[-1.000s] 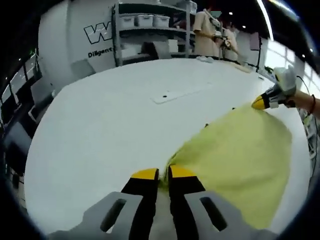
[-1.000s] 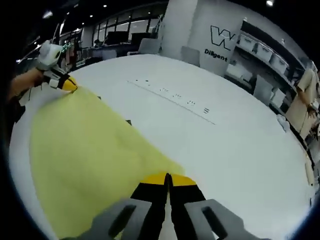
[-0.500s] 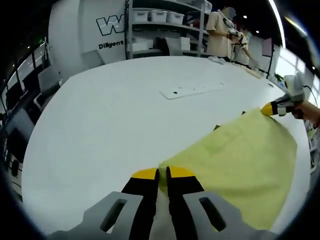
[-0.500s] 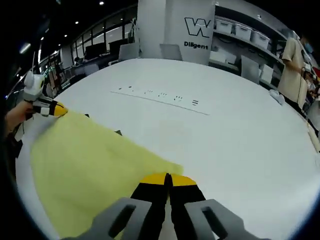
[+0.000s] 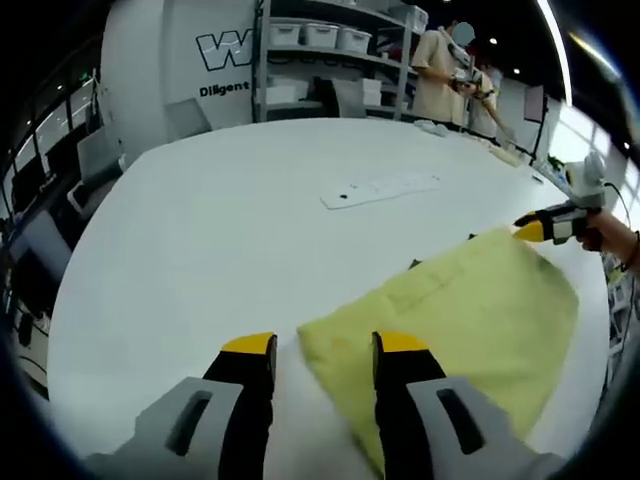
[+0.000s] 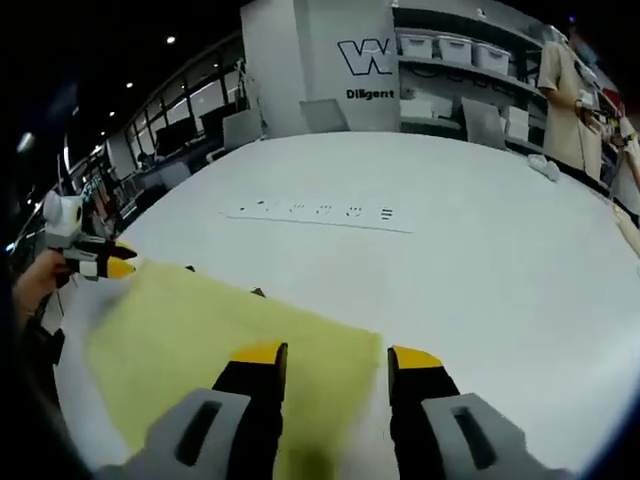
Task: Fold the garment on the visible template until the final outline fits inside the template.
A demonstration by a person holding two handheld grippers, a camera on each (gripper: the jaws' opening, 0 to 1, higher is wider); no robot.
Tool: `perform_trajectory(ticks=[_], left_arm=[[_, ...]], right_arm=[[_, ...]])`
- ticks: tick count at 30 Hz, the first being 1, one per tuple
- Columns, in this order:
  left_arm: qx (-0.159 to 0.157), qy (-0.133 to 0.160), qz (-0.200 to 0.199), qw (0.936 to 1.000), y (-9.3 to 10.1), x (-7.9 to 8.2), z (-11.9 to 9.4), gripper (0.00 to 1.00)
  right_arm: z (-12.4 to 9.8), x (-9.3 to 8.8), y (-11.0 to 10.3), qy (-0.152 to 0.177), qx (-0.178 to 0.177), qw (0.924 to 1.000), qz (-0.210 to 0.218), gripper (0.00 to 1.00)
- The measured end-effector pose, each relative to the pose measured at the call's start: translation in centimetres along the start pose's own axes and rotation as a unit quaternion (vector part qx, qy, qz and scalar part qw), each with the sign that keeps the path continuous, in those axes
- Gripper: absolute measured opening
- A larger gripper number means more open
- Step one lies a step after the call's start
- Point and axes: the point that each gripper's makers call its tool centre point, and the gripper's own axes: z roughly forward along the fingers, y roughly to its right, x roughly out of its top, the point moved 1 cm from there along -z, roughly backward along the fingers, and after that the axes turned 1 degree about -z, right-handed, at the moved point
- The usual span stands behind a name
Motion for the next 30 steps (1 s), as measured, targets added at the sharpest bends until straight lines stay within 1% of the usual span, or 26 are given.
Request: perform_trajectory(ticks=[1,2,7,9,12,13,17,20,23,26,30], left_arm=[[0.0,0.0,-0.001,1.0,0.1,0.0,-0.1,0.41],[-0.001,-0.002,0.001,1.0,0.4,-0.1,-0.5,0.43],[-0.003,0.001,0.003,1.0,1.3,-0.2,-1.8,0.53],[-0.009,0.0,0.009,0.9999,1.8,-0.5,-2.2,0.57],[-0.013,-0.004,0.008,0.9999,2.2,-0.8,-3.0,0.59],[-0.014,-0.001,0.007,0.9999,2.4,-0.8,-3.4,0.6],[-0.019,0.001,0.005,0.9998,3.2,-1.2,-4.4,0.66],[-0.023,0.004,0.0,0.9997,3.7,-1.7,-5.1,0.67],[-0.025,-0.004,-0.005,0.9997,4.2,-2.4,-5.5,0.68],[-0.026,-0.005,-0.003,0.9997,4.5,-3.0,-6.0,0.68],[-0.028,-0.005,-0.012,0.9995,4.9,-3.7,-6.9,0.67]], right_arm=[[-0.1,0.0,-0.1,-0.001,0.0,1.0,0.001,0.46],[-0.5,-0.1,-0.4,-0.003,0.002,1.0,0.005,0.48],[-1.9,-0.7,-1.4,-0.004,0.01,0.9999,0.007,0.55],[-2.5,-1.2,-1.8,-0.009,0.014,0.9998,0.007,0.58],[-3.5,-2.0,-2.4,-0.015,0.019,0.9997,0.006,0.6],[-3.9,-2.3,-2.7,-0.017,0.021,0.9996,0.009,0.6],[-5.0,-3.2,-3.6,-0.022,0.031,0.9993,0.008,0.63],[-5.9,-3.8,-4.1,-0.025,0.038,0.9989,0.009,0.63],[-6.3,-4.0,-3.9,-0.027,0.04,0.9988,0.009,0.62],[-7.0,-4.5,-3.9,-0.028,0.043,0.9987,0.009,0.63],[-8.0,-5.5,-4.1,-0.031,0.048,0.9983,0.004,0.63]])
